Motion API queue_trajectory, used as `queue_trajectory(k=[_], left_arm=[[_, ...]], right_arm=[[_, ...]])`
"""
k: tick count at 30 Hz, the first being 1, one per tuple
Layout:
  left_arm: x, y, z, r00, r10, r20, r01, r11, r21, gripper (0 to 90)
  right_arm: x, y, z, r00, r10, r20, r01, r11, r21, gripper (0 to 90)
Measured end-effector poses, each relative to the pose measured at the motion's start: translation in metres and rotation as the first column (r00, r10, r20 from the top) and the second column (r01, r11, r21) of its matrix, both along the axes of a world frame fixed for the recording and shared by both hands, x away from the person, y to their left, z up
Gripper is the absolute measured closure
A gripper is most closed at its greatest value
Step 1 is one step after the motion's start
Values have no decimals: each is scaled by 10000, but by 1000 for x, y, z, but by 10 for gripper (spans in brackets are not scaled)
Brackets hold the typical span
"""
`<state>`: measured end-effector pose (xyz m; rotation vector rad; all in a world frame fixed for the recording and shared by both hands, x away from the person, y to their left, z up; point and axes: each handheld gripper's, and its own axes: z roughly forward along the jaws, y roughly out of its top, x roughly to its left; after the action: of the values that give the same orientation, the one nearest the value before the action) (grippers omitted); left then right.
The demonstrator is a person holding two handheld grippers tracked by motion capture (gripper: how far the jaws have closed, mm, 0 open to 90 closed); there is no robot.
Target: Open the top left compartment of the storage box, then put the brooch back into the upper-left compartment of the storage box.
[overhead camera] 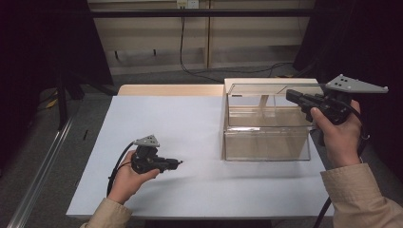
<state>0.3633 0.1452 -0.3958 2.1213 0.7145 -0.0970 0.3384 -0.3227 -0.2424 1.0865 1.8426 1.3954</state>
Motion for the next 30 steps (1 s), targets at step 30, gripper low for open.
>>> queue_trajectory(k=[30], left_arm=[[21,-24,28,9981,-609,47,608,9981,80,842]], right_arm=[[5,0,-5,9998,-2,-217,1,10000,-30,900]])
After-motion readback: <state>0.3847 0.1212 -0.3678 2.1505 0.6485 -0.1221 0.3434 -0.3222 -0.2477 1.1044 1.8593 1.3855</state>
